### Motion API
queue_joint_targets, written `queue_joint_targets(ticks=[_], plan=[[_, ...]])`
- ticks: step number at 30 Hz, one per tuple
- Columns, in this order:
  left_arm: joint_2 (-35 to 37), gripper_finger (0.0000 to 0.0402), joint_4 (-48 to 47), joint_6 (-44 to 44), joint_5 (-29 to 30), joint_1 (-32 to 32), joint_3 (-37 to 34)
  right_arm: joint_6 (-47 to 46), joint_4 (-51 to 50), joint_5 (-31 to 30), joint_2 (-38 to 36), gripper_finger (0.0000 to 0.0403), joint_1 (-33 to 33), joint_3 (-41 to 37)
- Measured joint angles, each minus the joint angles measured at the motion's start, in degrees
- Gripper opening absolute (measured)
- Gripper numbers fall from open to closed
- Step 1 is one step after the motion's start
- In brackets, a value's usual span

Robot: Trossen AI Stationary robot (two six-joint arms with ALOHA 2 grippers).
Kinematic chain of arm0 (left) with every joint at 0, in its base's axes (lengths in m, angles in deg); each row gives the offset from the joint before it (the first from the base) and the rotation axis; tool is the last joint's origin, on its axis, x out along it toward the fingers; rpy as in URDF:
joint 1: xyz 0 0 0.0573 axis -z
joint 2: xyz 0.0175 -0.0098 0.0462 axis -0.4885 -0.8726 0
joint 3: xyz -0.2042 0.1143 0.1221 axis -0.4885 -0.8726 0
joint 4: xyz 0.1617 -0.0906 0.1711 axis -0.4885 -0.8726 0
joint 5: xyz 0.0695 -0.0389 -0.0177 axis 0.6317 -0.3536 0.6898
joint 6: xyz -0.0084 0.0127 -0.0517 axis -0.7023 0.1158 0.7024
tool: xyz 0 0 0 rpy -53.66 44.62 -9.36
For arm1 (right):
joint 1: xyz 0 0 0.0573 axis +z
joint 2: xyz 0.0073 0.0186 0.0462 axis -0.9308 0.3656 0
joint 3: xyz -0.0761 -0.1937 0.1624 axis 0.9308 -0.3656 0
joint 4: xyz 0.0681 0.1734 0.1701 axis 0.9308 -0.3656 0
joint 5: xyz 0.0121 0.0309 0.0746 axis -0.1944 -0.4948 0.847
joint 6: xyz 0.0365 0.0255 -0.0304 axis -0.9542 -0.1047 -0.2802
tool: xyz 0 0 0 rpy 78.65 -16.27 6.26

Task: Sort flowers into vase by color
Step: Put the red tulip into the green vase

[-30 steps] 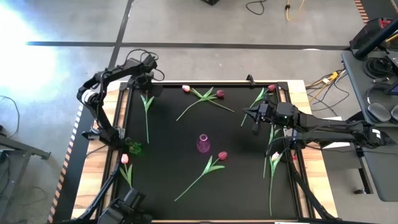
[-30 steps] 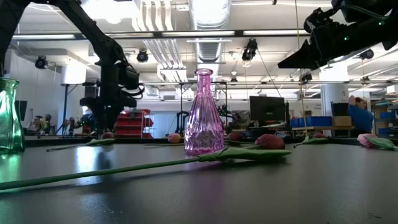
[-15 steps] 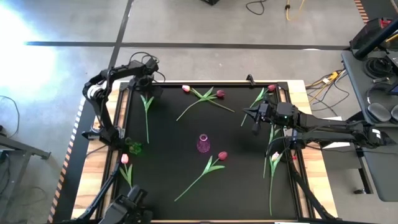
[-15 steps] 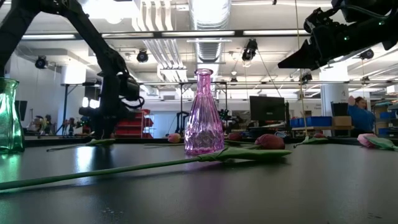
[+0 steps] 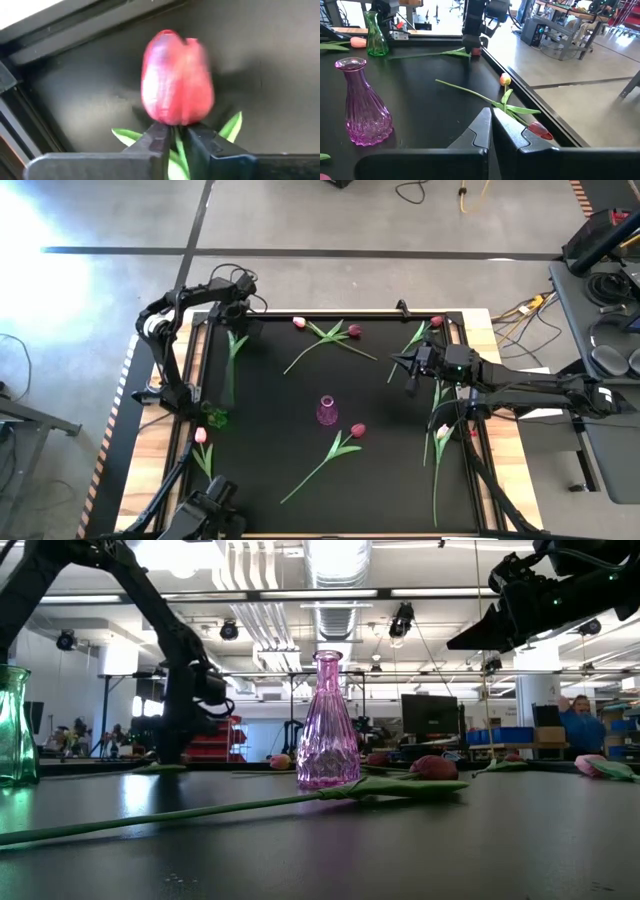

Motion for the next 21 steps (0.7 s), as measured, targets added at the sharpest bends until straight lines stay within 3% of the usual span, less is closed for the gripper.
queue_joint_targets(ticks=[12, 21], plan=[[3.63, 0.0002, 1.71, -5.29, -1.69, 2.92, 3.09, 0.00, 0.02, -0.03, -0.02, 0.0009, 0.01, 0.00], [22.43, 0.0001, 10.31, -6.06, -4.70, 12.16, 2.00, 0.00, 0.02, -0.03, -0.01, 0.0009, 0.01, 0.00]])
